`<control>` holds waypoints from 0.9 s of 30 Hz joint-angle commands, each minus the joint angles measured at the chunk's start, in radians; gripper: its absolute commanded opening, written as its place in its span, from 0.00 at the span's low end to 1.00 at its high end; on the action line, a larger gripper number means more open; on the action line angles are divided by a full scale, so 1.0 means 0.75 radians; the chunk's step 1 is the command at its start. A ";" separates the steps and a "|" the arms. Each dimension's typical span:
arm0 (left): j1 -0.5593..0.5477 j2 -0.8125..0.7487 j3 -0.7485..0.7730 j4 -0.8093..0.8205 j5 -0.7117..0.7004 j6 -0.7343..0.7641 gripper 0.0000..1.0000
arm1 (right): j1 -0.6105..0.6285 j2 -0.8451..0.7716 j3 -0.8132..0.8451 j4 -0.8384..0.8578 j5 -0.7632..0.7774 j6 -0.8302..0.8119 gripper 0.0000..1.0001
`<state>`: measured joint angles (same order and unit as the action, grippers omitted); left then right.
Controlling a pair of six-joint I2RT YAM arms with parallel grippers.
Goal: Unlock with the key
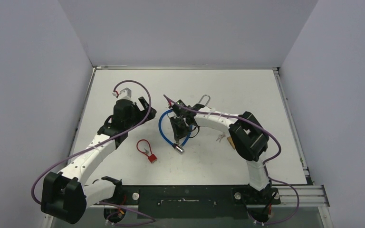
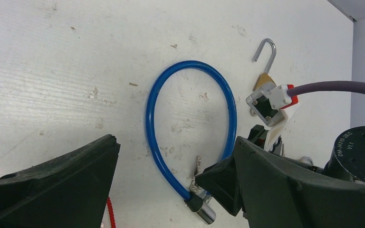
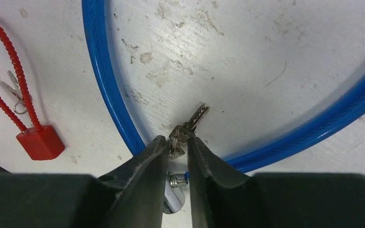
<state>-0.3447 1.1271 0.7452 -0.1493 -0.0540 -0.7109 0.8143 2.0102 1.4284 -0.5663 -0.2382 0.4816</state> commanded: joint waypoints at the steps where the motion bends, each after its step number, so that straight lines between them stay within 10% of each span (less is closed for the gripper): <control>1: 0.005 -0.049 -0.019 0.027 -0.030 0.020 0.89 | 0.017 0.024 0.084 -0.076 -0.005 -0.017 0.21; 12: 0.005 -0.057 -0.033 0.027 -0.038 0.022 0.90 | 0.034 0.079 0.125 -0.144 -0.003 -0.027 0.24; 20: 0.005 -0.056 -0.028 0.029 -0.021 0.016 0.90 | 0.037 0.033 0.103 -0.101 0.071 -0.021 0.00; 27: 0.005 -0.055 -0.003 0.032 0.013 -0.014 0.91 | 0.030 -0.159 -0.030 0.136 0.172 -0.049 0.00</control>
<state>-0.3447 1.1084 0.7166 -0.1505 -0.0654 -0.7120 0.8330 2.0289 1.4490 -0.5972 -0.1940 0.4625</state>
